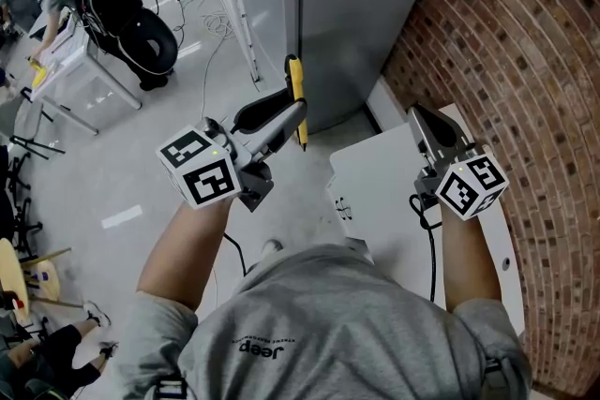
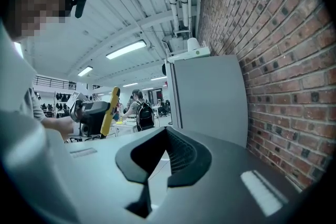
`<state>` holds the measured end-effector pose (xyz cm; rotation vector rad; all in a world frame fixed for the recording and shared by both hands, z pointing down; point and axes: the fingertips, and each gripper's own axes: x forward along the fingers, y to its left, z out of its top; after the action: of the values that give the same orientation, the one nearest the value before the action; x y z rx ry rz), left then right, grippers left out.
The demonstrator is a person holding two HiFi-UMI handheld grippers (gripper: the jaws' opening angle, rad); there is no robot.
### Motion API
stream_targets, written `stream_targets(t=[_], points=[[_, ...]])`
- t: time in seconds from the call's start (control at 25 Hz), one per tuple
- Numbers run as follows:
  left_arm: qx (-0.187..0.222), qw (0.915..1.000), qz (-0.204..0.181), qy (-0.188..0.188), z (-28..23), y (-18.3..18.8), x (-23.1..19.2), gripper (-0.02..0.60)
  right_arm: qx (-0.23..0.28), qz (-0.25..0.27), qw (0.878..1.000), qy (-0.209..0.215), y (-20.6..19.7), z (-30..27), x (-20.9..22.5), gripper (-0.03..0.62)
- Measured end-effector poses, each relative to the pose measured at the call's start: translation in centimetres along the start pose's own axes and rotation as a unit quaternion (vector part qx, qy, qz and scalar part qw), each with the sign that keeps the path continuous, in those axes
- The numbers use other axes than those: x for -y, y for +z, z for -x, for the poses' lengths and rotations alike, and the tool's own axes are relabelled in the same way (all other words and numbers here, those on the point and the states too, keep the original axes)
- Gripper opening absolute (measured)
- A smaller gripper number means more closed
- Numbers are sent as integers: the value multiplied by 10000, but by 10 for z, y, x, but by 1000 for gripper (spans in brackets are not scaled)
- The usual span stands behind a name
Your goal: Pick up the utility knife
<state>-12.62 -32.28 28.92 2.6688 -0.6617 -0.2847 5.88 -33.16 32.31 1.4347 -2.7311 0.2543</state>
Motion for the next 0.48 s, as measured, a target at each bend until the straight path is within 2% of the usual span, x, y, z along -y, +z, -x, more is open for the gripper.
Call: stream_targets(t=[0.48], points=[[1, 10000, 0, -33, -1, 3, 2, 118, 16, 48, 10000, 73, 1, -1, -1, 8]])
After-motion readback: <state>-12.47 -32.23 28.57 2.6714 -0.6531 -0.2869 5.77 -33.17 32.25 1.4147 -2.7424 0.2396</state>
